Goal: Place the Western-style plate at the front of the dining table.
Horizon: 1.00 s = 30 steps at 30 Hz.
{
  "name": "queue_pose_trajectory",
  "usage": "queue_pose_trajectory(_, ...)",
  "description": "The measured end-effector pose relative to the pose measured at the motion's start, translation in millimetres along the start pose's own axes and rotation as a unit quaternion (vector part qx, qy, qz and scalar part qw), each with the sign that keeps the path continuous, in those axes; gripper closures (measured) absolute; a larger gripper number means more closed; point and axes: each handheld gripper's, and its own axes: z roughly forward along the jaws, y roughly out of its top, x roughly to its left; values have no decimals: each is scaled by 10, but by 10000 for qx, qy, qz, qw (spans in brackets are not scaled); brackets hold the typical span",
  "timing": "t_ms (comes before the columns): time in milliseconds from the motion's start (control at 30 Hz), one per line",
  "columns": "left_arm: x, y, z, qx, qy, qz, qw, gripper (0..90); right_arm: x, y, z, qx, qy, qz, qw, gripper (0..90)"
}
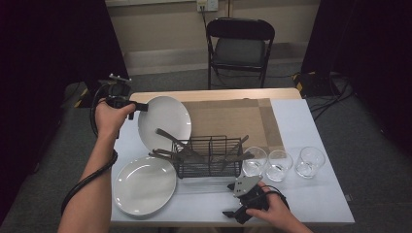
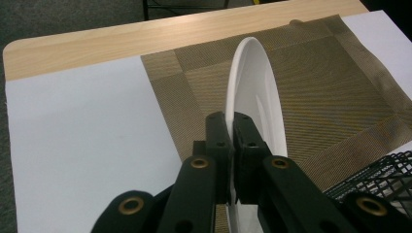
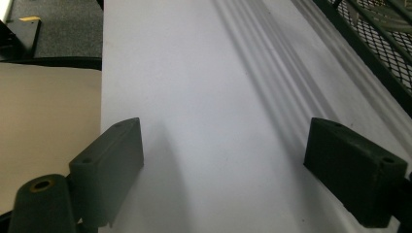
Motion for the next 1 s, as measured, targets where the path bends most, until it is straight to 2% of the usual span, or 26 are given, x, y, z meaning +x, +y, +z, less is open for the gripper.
queue_pose_trajectory(533, -55, 76, 133, -33, -84, 73, 9999, 874, 0, 0, 1, -1, 5, 6, 10000, 132)
queue_pose_trajectory(667, -75, 91, 187, -56, -123, 38, 9999, 874, -1, -1, 0, 1, -1, -7, 10000, 132)
queue_pose_trajectory(767, -96, 109, 223, -44, -85, 126, 9999, 874, -1, -1, 0, 3, 1, -6, 10000, 132)
queue_pose_trajectory(900, -117, 125, 280, -35, -197, 67, 9998, 874, -1, 0, 1, 4, 0, -3, 10000, 132)
queue_pose_trajectory(1000, -140, 132, 301, -40, -196, 123, 9997, 874, 1, 0, 1, 1, 6, 16, 10000, 132)
